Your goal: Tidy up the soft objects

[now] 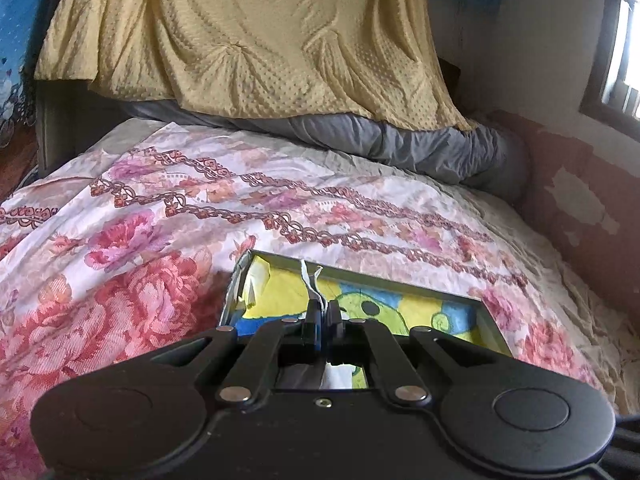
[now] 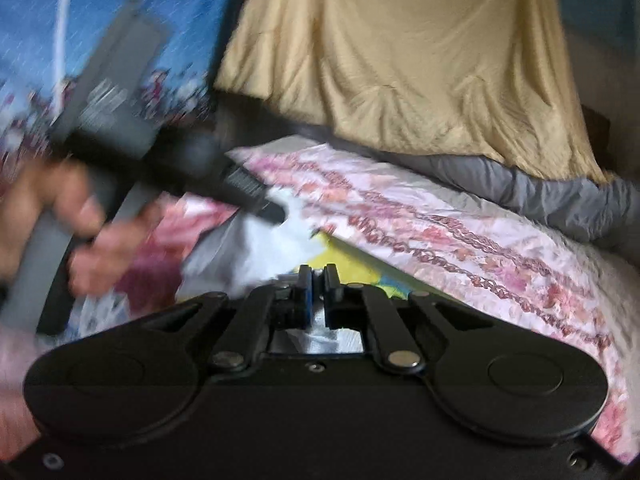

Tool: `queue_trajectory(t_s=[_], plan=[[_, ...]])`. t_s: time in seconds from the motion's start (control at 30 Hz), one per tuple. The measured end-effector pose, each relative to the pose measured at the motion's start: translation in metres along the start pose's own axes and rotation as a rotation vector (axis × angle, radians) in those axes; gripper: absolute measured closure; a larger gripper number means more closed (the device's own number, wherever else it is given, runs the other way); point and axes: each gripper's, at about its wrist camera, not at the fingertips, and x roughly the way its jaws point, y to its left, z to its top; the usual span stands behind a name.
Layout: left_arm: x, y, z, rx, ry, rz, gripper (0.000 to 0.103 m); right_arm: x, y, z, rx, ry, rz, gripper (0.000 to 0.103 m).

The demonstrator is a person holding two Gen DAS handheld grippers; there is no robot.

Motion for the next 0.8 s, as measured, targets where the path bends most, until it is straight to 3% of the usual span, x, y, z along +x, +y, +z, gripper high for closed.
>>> queue_trajectory(t_s=[0.13,0.3,0.53,0.63,0.8], plan=[[0.002,0.006,0.003,-0.035,-0.023,0.008,0.102,0.018,-0.022,0.013,0.142,-0.022,-0.038,0.102],[0.011,0.010,-0.001,-0.054,-0.034,0.017,0.101,0.041,-0.046,0.007,0.284,0.005,-0.107,0.101],[0.025,0.011,-0.017,-0.049,0.016,0.055,0.100,0.042,-0.054,-0.007,0.311,0.029,-0.174,0.097],[0.024,0.010,-0.019,-0.040,0.024,0.066,0.091,0.038,-0.055,-0.009,0.325,0.033,-0.178,0.093],[0.017,0.003,-0.018,-0.021,0.025,0.085,0.076,0.023,-0.056,-0.009,0.330,0.037,-0.195,0.078]])
